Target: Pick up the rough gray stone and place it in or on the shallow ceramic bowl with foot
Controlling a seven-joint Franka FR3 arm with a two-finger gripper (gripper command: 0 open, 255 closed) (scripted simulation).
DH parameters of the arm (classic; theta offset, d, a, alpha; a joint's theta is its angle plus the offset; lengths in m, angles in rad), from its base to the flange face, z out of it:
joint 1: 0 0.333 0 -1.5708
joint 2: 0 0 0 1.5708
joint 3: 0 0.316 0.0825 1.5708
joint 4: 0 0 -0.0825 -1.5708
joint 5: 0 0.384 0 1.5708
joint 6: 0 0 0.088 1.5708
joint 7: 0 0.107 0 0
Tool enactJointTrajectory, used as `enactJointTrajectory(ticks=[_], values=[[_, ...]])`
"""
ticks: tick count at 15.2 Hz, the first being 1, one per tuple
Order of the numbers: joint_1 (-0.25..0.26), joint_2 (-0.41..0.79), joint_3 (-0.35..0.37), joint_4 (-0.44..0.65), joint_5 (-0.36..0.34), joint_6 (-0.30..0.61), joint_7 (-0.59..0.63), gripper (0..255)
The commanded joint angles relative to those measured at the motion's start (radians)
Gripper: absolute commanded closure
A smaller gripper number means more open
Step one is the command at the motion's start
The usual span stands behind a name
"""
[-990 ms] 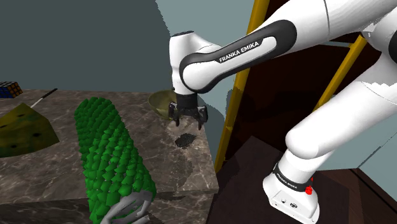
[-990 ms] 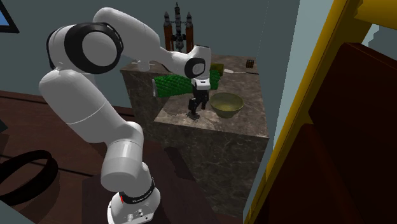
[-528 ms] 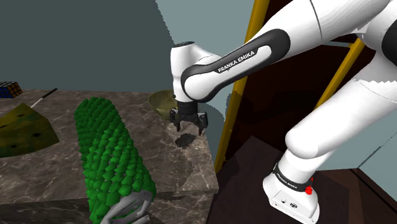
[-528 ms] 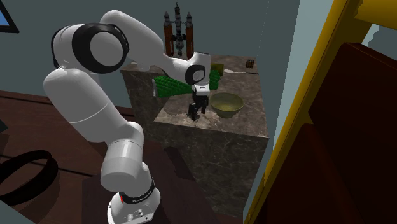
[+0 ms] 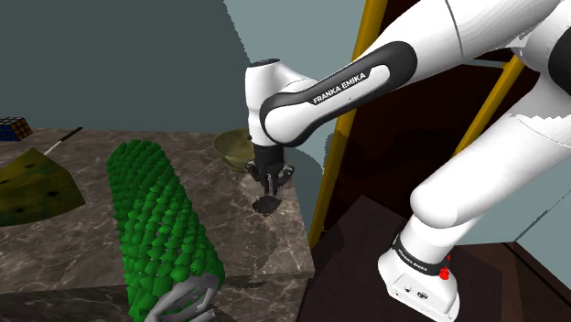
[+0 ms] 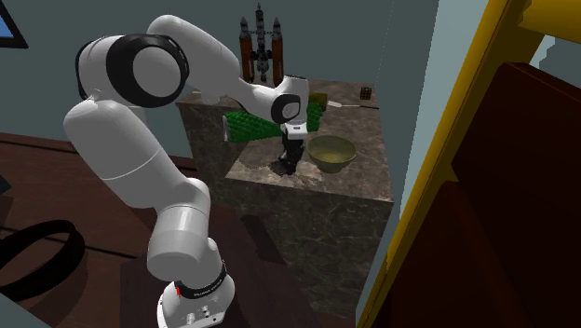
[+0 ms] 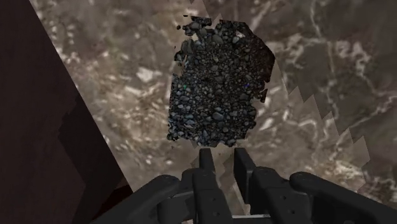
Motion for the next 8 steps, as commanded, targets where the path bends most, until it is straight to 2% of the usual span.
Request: enactJointTrajectory(ticks=[1, 7, 8], values=[[-0.001, 0.003, 0.001, -0.005, -0.002, -0.005, 0.0, 255], [0.0, 0.001, 0.0, -0.002, 0.0, -0.002, 0.001, 255], [0.0, 0.001, 0.0, -0.002, 0.0, -0.002, 0.001, 0]])
